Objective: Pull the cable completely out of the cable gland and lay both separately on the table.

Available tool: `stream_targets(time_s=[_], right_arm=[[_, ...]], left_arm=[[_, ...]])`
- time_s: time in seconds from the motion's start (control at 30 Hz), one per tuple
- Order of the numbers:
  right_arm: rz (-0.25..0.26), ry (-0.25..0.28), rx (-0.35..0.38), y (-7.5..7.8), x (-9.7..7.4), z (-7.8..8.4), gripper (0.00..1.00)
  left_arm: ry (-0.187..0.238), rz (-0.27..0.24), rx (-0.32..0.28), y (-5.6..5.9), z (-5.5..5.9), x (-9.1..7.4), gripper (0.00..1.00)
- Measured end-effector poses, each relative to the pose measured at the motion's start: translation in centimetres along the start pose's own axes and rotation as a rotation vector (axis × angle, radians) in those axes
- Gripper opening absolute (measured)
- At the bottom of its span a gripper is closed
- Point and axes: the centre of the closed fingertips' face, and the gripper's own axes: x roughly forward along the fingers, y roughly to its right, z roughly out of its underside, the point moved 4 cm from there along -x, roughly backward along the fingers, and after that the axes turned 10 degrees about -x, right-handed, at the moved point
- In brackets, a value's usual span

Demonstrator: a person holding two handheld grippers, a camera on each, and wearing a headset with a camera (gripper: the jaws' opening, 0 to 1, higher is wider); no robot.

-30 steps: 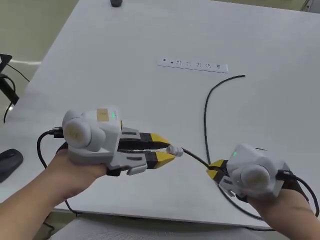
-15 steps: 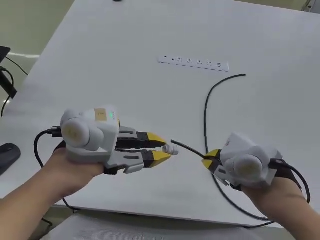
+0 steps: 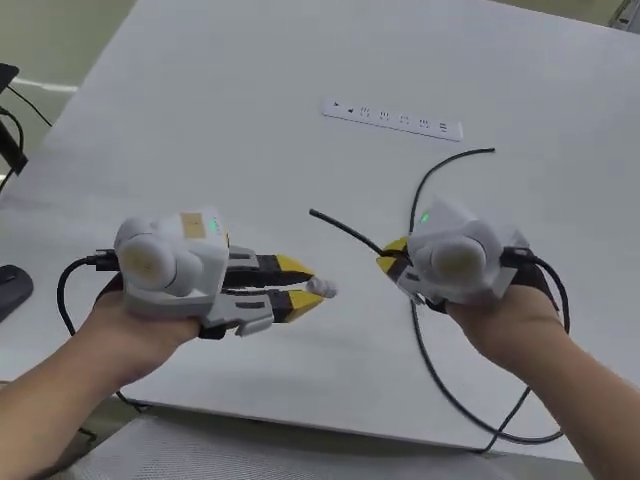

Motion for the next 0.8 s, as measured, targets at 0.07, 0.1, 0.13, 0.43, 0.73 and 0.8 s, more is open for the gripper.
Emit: stream_targets(time_s=[0.07,0.1,0.13,0.43,0.73,0.8], right_arm=[[-0.014,-0.005,-0.018,-0.2,0.8,-0.3,0.00],[-0.021,-0.009,-0.025,-0.3,1.1,-0.4,0.00],[-0.026,-0.013,-0.038,-0.5,1.4,-0.6,0.00],[-0.074,-0.001,-0.119,-2.4,5.3,-4.1,0.00],[-0.137,0.003,-0.126,-3.7,9.0,-5.7,0.00],[-0.147,-0.011,-0.129,-3.8,9.6,-5.6,0.00]], left_arm=[[0.004,-0.004,-0.010,-0.2,0.5,0.0,0.16],[0.004,-0.005,-0.015,-0.3,0.8,0.0,0.16],[0.003,-0.006,-0.017,-0.4,0.9,0.1,0.16],[-0.018,-0.017,-0.028,-1.0,3.1,0.4,0.16],[-0.035,-0.035,-0.049,-2.3,5.4,0.3,0.16],[-0.043,-0.039,-0.061,-2.8,6.2,0.2,0.16]])
